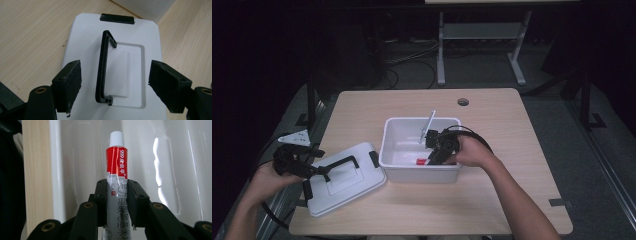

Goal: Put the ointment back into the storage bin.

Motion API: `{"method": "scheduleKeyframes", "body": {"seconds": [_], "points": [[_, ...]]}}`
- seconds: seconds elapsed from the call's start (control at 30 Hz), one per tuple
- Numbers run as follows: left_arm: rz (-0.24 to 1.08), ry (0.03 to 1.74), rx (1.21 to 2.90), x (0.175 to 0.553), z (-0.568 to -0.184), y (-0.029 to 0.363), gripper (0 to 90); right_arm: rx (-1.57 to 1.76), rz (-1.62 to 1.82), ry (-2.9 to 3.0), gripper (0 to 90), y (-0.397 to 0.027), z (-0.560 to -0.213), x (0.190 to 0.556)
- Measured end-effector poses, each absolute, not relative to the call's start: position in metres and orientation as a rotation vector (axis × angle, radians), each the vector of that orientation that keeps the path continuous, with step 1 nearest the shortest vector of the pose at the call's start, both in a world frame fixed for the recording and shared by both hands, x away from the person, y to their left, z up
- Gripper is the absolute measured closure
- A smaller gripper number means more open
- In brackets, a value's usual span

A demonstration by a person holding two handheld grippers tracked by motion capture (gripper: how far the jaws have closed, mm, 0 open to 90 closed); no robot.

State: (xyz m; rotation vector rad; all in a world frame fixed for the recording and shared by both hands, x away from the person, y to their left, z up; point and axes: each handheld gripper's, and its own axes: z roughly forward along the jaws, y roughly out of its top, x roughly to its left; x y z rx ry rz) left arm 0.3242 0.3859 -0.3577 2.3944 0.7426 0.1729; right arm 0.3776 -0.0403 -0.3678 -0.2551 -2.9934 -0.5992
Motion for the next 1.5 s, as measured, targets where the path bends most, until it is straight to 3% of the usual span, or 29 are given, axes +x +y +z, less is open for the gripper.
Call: {"method": "scheduleKeyframes", "body": {"seconds": [0.17,0.23,1.17,1.5], "points": [[0.176,0.738,2.396,0.325,-0.356,0.384,25.7,-0.271,-0.612,-2.978,70.2,-0.041,-0.367,0.378],[0.174,0.741,2.392,0.325,-0.356,0.384,25.7,-0.289,-0.622,-2.991,58.9,-0.042,-0.367,0.379],[0.166,0.729,2.408,0.328,-0.355,0.38,25.8,-0.382,-0.765,-3.027,36.2,-0.083,-0.311,0.37],[0.163,0.735,2.404,0.328,-0.352,0.377,25.7,-0.423,-0.802,-3.054,32.3,-0.11,-0.3,0.359]]}}
